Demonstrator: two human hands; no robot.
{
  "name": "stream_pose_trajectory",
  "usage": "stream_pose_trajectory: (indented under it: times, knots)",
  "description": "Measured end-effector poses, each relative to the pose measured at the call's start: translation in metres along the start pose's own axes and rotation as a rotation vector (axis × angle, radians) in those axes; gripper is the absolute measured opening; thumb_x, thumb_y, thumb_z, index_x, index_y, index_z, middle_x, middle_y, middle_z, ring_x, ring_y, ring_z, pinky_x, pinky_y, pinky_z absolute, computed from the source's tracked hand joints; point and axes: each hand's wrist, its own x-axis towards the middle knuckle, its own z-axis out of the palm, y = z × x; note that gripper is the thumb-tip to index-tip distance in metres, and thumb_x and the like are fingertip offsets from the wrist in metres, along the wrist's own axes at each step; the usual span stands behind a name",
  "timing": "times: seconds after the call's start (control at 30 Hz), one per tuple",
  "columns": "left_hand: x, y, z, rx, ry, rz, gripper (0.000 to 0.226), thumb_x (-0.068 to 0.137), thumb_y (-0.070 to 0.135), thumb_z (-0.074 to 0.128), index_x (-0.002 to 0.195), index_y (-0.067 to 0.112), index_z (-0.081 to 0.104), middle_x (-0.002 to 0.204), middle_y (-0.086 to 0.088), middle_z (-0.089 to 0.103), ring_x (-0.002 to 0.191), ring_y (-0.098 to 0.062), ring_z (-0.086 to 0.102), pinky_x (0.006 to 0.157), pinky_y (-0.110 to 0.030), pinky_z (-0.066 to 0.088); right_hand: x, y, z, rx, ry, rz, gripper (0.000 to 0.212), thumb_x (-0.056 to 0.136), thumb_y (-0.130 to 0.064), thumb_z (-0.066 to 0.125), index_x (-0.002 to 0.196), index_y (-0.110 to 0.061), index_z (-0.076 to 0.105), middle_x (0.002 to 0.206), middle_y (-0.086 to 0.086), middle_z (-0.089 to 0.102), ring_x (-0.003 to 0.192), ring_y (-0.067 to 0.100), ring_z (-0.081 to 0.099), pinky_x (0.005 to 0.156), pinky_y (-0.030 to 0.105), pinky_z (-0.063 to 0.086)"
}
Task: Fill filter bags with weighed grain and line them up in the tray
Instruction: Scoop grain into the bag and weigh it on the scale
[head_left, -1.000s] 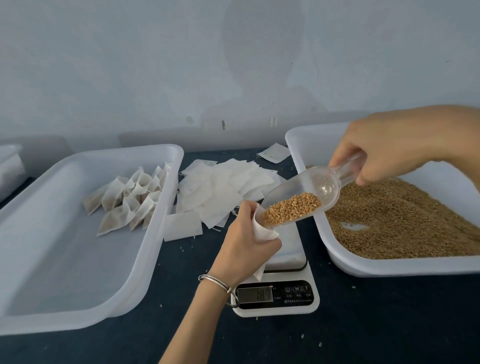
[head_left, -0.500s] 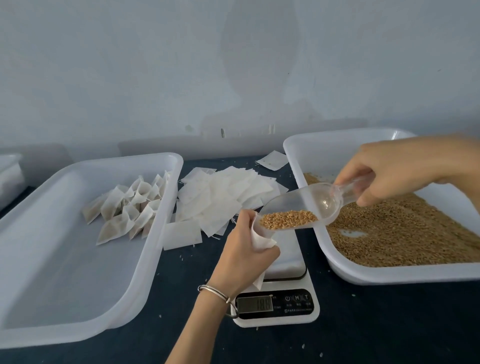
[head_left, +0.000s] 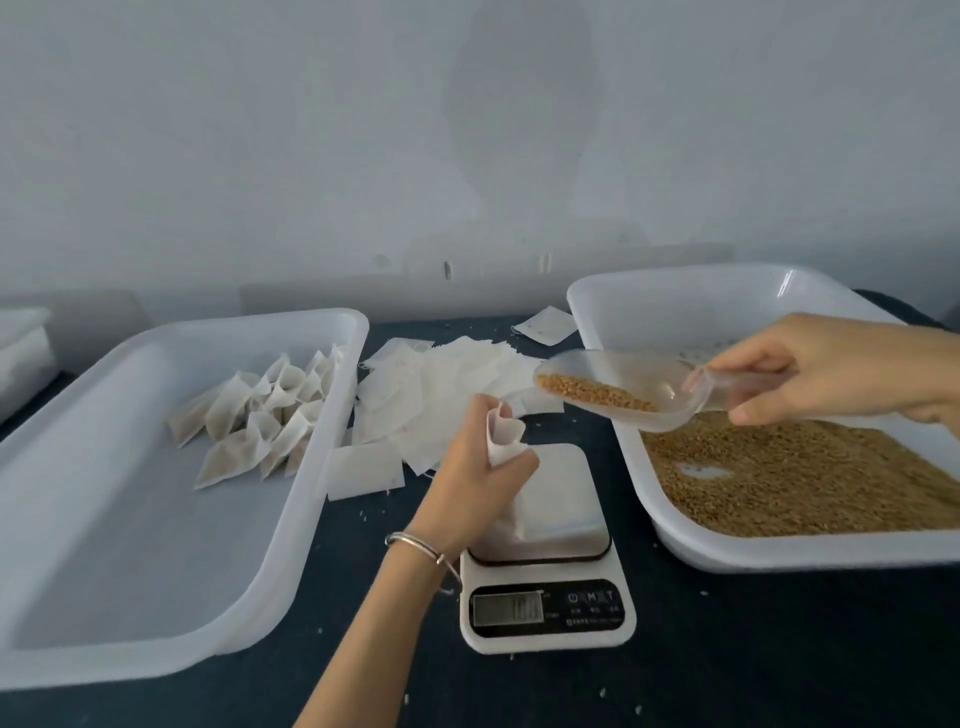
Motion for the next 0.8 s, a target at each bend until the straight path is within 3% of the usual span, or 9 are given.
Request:
stream_pose_trajectory:
  times: [0.1, 0.23, 0.33, 0.4, 0.47, 0.57, 0.67, 0.8]
  knots:
    - [0.018, 0.006, 0.000, 0.132, -0.087, 0.031, 0.028, 0.081, 0.010, 0.058, 0.092, 0.028, 0.039, 0.076, 0.009, 0.044, 0.056, 0.002, 0.042, 0.049, -0.010, 0.036, -0.003, 0.005, -0.001, 0.030, 0.069, 0.018, 0.052, 0.075, -0.019, 0.076, 0.066, -0.067, 0.059, 0.072, -0.049, 0.056, 0.074, -0.023, 0.056, 0.071, 0.013, 0.033]
    - [0.030, 0.007, 0.010, 0.374, -0.257, 0.034, 0.037, 0.080, 0.015, 0.063, 0.108, 0.023, 0.040, 0.094, 0.001, 0.053, 0.080, -0.016, 0.054, 0.063, -0.023, 0.046, -0.006, 0.011, 0.000, 0.093, 0.141, 0.053, 0.044, 0.075, -0.016, 0.078, 0.082, -0.054, 0.058, 0.065, -0.041, 0.057, 0.078, -0.017, 0.050, 0.075, 0.017, 0.033]
    - [0.028, 0.004, 0.017, 0.373, -0.278, 0.068, 0.042, 0.082, 0.015, 0.064, 0.117, 0.014, 0.042, 0.107, -0.004, 0.056, 0.095, -0.020, 0.056, 0.078, -0.029, 0.049, -0.009, 0.018, 0.002, 0.137, 0.190, 0.109, 0.043, 0.073, -0.015, 0.079, 0.097, -0.043, 0.060, 0.082, -0.036, 0.053, 0.083, -0.014, 0.049, 0.093, 0.025, 0.034]
    - [0.024, 0.002, 0.022, 0.383, -0.249, 0.081, 0.043, 0.083, 0.015, 0.063, 0.120, 0.013, 0.041, 0.110, -0.005, 0.055, 0.098, -0.021, 0.055, 0.083, -0.033, 0.048, -0.011, 0.018, 0.003, 0.137, 0.199, 0.143, 0.042, 0.073, -0.016, 0.079, 0.098, -0.044, 0.060, 0.091, -0.029, 0.053, 0.092, -0.003, 0.053, 0.103, 0.034, 0.031]
    - [0.021, 0.001, 0.026, 0.383, -0.223, 0.086, 0.046, 0.083, 0.014, 0.064, 0.123, 0.012, 0.041, 0.114, -0.006, 0.054, 0.104, -0.022, 0.051, 0.088, -0.035, 0.046, -0.011, 0.018, 0.004, 0.126, 0.210, 0.139, 0.042, 0.072, -0.016, 0.079, 0.093, -0.046, 0.059, 0.090, -0.030, 0.050, 0.092, -0.001, 0.051, 0.103, 0.035, 0.030]
    - [0.017, -0.002, 0.025, 0.374, -0.209, 0.113, 0.057, 0.081, 0.018, 0.069, 0.130, 0.014, 0.040, 0.123, -0.002, 0.049, 0.117, -0.018, 0.044, 0.100, -0.030, 0.039, -0.010, 0.018, 0.005, 0.141, 0.221, 0.121, 0.044, 0.073, -0.014, 0.079, 0.099, -0.043, 0.057, 0.096, -0.036, 0.040, 0.080, -0.013, 0.045, 0.098, 0.029, 0.030]
    - [0.007, 0.002, 0.012, 0.169, -0.074, 0.141, 0.056, 0.083, 0.031, 0.068, 0.132, 0.021, 0.040, 0.133, 0.010, 0.046, 0.128, -0.003, 0.039, 0.107, -0.018, 0.030, -0.010, 0.020, 0.006, 0.126, 0.232, 0.131, 0.046, 0.075, -0.014, 0.077, 0.108, -0.040, 0.059, 0.103, -0.029, 0.050, 0.077, -0.015, 0.044, 0.090, 0.022, 0.029]
    - [-0.011, 0.006, -0.015, -0.225, 0.313, 0.236, 0.037, 0.085, 0.037, 0.055, 0.116, 0.016, 0.052, 0.120, 0.004, 0.059, 0.119, -0.008, 0.052, 0.099, -0.023, 0.042, -0.009, 0.023, 0.008, 0.076, 0.272, 0.188, 0.061, 0.074, -0.011, 0.078, 0.130, -0.021, 0.055, 0.128, -0.006, 0.057, 0.096, 0.005, 0.046, 0.094, 0.027, 0.027]
